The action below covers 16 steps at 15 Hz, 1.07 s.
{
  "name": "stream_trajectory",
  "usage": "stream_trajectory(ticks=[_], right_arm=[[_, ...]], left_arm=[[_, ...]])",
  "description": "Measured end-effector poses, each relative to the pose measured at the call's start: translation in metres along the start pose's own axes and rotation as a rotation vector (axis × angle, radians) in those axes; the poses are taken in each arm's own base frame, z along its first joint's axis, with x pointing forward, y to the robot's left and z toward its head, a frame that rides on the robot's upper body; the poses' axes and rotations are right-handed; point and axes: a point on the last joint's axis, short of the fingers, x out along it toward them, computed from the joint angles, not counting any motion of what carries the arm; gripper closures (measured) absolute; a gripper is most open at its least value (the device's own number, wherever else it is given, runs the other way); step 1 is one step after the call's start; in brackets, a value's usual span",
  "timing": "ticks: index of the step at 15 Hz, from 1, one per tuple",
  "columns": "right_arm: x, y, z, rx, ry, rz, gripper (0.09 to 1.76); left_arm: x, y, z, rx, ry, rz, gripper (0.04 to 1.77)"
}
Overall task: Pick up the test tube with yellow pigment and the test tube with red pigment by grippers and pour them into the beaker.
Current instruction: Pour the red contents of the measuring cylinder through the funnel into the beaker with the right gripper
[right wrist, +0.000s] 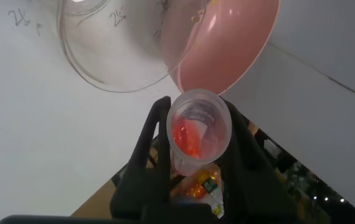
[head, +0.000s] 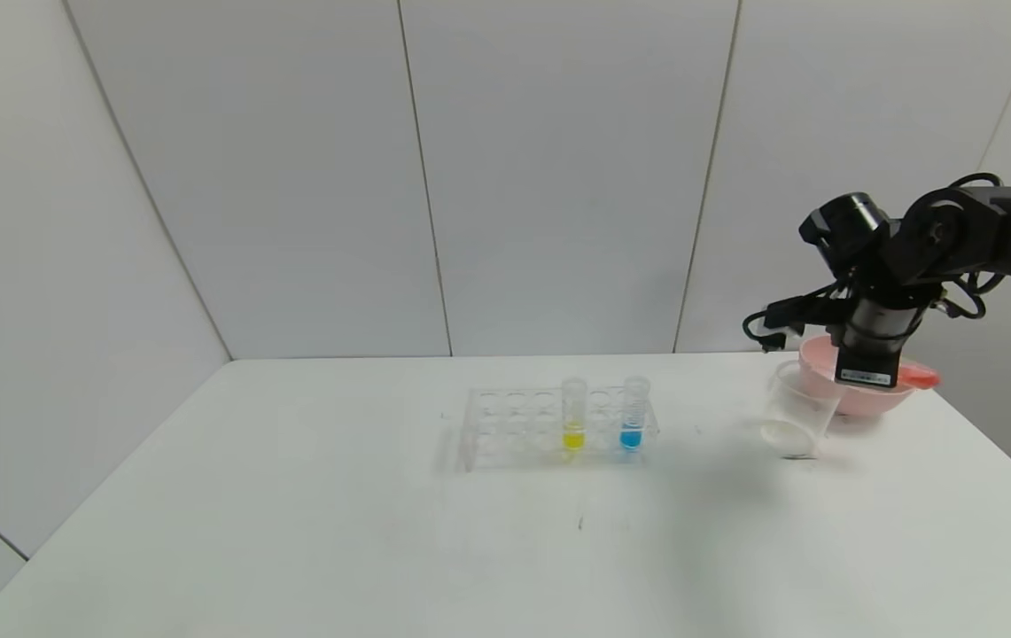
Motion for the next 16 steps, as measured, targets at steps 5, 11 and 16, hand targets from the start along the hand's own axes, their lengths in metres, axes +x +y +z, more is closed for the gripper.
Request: stream_trajectory(ticks=[5,11,16], right_arm=[[-0.0025,-0.0012,0.0030,-0.036,0.028,-0.045,1.33],[-0.0043,0.0003,0.0041,-0.074,0.085,-0.071,1.33],[-0.0052,0.0007,0.0049,-0.105,0.132,-0.095,1.33]], left_arm=[[0.0000,0.0000,0.0000,0.000,0.000,0.000,0.09],[0.0000,0.0000,0.0000,0.000,0.000,0.000,0.09],[0.0000,0.0000,0.0000,0.000,0.000,0.000,0.09]])
